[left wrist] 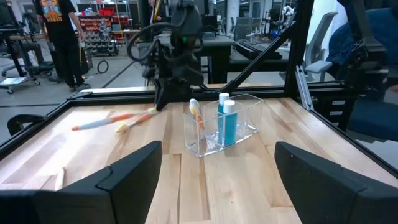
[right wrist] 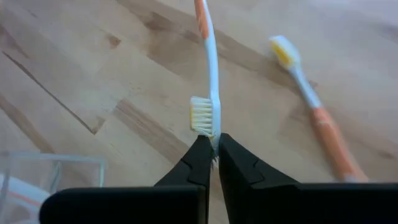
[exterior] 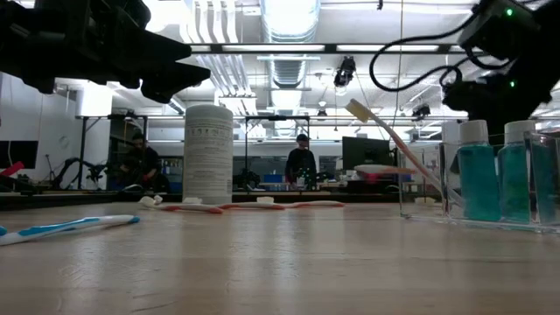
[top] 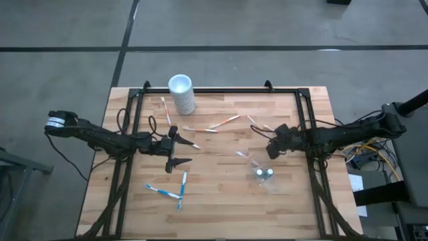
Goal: Pick & Place toothbrushing station
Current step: Put the orange toothbrush into the top section of the transparent organizer
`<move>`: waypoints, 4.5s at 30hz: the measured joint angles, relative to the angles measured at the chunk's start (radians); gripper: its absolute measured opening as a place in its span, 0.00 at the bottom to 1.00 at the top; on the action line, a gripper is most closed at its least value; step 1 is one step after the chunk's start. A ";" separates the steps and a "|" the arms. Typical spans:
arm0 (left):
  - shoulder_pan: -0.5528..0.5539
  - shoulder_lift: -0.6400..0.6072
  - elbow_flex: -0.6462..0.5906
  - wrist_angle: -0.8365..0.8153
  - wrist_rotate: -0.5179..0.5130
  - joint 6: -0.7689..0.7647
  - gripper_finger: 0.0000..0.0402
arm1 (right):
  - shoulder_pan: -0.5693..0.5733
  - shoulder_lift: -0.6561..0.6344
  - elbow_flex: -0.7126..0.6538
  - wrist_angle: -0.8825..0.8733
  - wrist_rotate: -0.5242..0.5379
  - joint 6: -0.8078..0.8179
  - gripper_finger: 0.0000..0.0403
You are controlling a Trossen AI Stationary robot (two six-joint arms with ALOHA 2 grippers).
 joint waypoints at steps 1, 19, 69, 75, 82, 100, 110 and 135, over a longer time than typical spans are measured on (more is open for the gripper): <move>0.000 0.000 0.000 0.000 0.000 0.000 0.79 | 0.000 0.000 0.031 -0.048 0.000 -0.001 0.03; 0.000 0.000 0.000 0.000 0.000 0.000 0.79 | -0.013 0.002 0.710 -0.876 -0.236 -0.116 0.03; 0.000 0.000 0.000 -0.008 0.000 0.000 0.79 | -0.022 0.325 0.883 -1.006 -0.939 0.028 0.03; 0.000 0.000 0.000 -0.009 0.000 0.000 0.79 | -0.041 0.381 0.882 -1.006 -0.913 -0.016 0.03; 0.000 0.000 0.000 -0.015 0.000 0.000 0.79 | -0.065 0.452 0.882 -1.006 -0.913 -0.061 0.03; 0.000 0.000 0.000 -0.011 0.000 0.000 0.79 | -0.074 0.605 0.910 -1.001 -0.830 -0.126 0.03; 0.000 0.000 0.000 -0.012 0.000 0.000 0.79 | -0.081 0.605 0.933 -0.964 -0.769 -0.124 0.03; 0.000 0.000 0.000 -0.012 0.000 0.000 0.79 | -0.115 0.605 0.933 -0.896 -0.707 -0.120 0.03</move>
